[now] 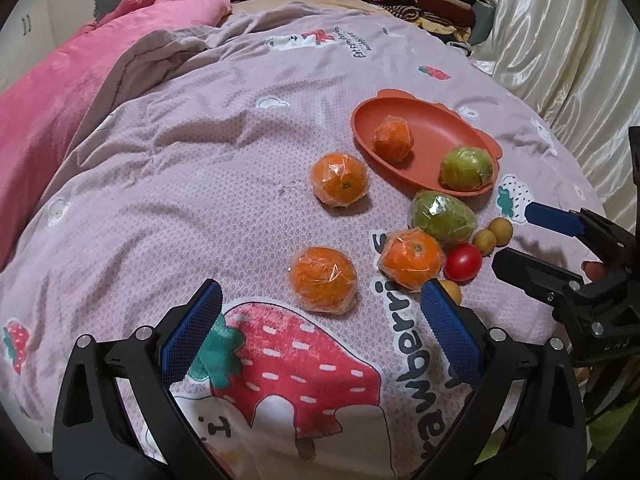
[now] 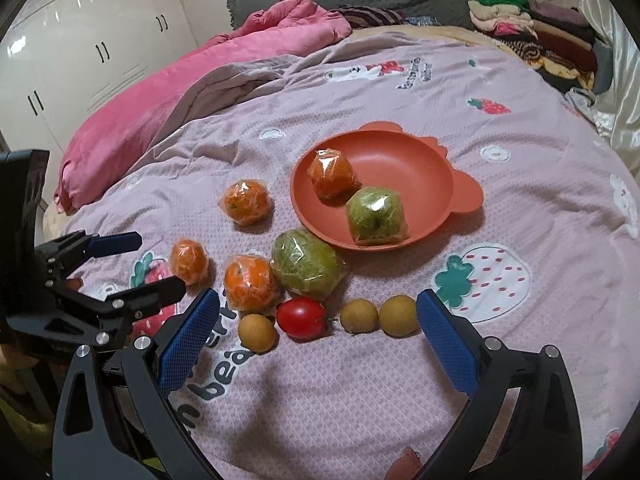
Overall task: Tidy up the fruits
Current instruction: 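Grasp a wrapped orange with the left tool while the right tool grasps a large wrapped green fruit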
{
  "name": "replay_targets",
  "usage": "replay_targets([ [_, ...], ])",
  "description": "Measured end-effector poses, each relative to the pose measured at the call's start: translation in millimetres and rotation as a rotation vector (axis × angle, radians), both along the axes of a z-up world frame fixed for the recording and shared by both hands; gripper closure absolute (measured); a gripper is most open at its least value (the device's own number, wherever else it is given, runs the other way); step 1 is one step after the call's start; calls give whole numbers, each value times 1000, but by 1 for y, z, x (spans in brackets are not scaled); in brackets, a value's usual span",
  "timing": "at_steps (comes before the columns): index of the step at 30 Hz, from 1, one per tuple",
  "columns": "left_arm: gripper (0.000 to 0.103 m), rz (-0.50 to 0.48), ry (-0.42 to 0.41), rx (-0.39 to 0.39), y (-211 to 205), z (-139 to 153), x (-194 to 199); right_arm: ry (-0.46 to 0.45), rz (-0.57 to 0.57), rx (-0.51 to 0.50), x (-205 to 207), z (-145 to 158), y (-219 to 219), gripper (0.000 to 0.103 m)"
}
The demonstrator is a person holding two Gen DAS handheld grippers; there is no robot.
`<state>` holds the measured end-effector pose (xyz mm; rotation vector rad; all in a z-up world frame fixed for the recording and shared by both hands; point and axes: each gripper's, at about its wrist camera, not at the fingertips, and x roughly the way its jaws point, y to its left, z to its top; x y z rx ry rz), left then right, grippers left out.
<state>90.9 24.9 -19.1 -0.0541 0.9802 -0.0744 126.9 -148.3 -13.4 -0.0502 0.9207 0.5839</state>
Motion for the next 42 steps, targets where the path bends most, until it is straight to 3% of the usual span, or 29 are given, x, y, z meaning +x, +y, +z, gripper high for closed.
replay_targets([
  [6,21,-7,8,-19,3,-5,3,22,-1,27,7,0,7,6],
  [10,30,-20,17,-30,3,-8,5,43,1,30,12,0,11,22],
  [18,39,-28,35,-79,7,-13,9,120,-14,47,23,-12,16,30],
  [24,45,-38,49,-100,7,-16,12,147,-23,62,30,-16,19,44],
  [31,55,-43,63,-112,7,-19,14,189,-38,90,39,-26,20,46],
  [37,56,-46,73,-124,8,-24,17,215,-56,126,49,-31,20,47],
  [42,67,-51,75,-124,8,-25,19,199,-33,106,49,-33,24,51],
])
